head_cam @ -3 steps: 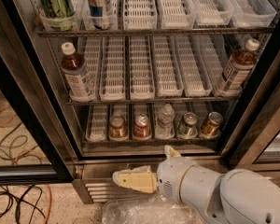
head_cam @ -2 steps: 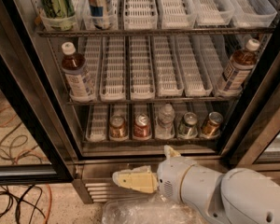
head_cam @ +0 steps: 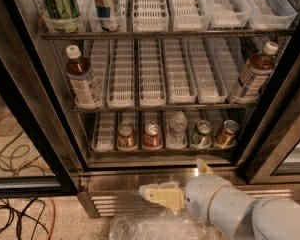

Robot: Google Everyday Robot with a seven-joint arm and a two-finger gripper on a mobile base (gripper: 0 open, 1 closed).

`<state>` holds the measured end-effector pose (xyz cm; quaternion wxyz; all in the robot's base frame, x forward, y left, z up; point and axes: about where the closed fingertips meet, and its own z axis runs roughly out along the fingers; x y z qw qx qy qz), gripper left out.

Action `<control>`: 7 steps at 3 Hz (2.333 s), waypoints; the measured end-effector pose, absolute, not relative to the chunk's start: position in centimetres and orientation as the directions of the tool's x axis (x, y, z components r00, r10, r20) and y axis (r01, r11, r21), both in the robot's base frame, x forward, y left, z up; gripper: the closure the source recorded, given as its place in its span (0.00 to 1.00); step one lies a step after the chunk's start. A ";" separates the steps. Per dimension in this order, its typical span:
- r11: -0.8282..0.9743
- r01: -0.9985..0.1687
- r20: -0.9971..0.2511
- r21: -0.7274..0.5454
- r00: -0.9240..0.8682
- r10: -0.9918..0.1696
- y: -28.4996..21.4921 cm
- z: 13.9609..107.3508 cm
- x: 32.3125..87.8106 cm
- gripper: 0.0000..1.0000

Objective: Pick water bottle from bottom shelf of fridge

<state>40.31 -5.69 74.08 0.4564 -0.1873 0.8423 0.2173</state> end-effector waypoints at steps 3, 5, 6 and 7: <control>0.922 -0.385 -0.873 0.046 -0.463 -0.150 -13.3 73.5 39.4 0.00; 0.907 -0.367 -0.923 -0.205 -0.234 -0.304 -14.8 75.2 42.6 0.00; 0.874 -0.346 -0.915 -0.341 -0.093 -0.393 -16.4 75.2 45.4 0.00; 0.879 -0.394 -0.946 -0.268 -0.065 -0.317 -16.7 71.1 46.3 0.00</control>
Offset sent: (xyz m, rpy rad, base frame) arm -0.0014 -0.0439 -0.0052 -0.0866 -0.0611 -0.0876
